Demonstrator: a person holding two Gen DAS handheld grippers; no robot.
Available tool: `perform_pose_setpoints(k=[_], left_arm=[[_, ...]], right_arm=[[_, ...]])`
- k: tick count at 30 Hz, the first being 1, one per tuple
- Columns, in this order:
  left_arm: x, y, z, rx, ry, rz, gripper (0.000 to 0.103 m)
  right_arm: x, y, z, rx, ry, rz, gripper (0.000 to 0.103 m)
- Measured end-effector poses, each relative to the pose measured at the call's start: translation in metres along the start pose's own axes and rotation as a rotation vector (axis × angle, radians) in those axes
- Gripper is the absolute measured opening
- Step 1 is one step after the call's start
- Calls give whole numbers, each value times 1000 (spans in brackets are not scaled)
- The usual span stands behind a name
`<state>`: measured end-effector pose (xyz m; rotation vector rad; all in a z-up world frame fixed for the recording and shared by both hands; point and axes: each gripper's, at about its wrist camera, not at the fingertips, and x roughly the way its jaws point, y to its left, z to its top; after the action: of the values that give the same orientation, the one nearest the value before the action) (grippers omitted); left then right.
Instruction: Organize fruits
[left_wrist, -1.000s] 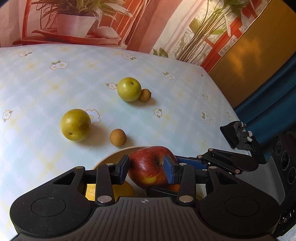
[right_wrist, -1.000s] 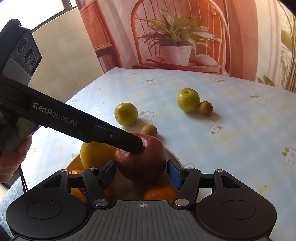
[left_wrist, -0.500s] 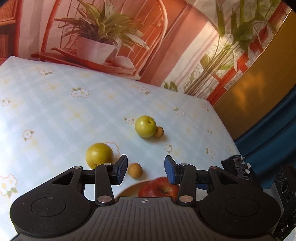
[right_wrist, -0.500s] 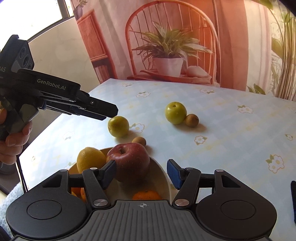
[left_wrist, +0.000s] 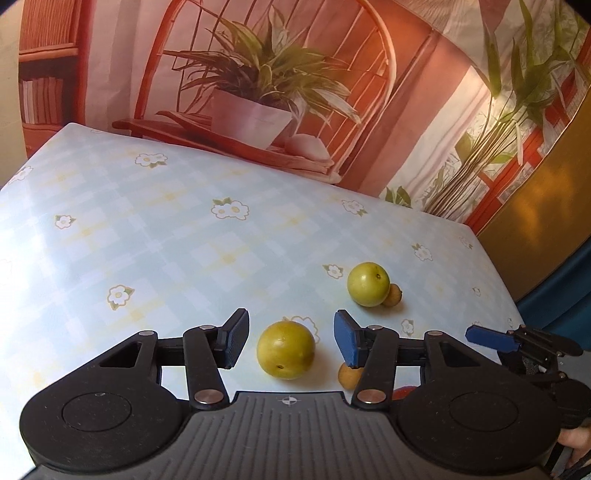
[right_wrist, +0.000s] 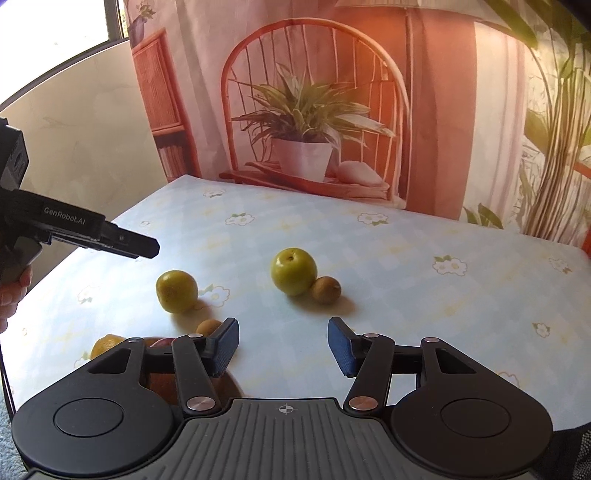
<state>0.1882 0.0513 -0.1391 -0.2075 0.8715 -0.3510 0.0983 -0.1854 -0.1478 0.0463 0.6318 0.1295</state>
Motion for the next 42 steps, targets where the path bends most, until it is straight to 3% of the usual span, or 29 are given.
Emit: perform_pose_setpoints(k=[10,21,29,42], left_arm=[[24,2,-5,38,46,-1,53],[41,2,-18,51,90,10,52],[39,5,-22,38,88,1,48],[36,5,-25,69,85,-7,48]], right_arm=[[24,-2,11,-31,17,-8,48],[59,-17,5,-84,-18,-85,38],[85,-15,3,-177,-14,-91,38],[99,-15,7,-189,13,-63,34]])
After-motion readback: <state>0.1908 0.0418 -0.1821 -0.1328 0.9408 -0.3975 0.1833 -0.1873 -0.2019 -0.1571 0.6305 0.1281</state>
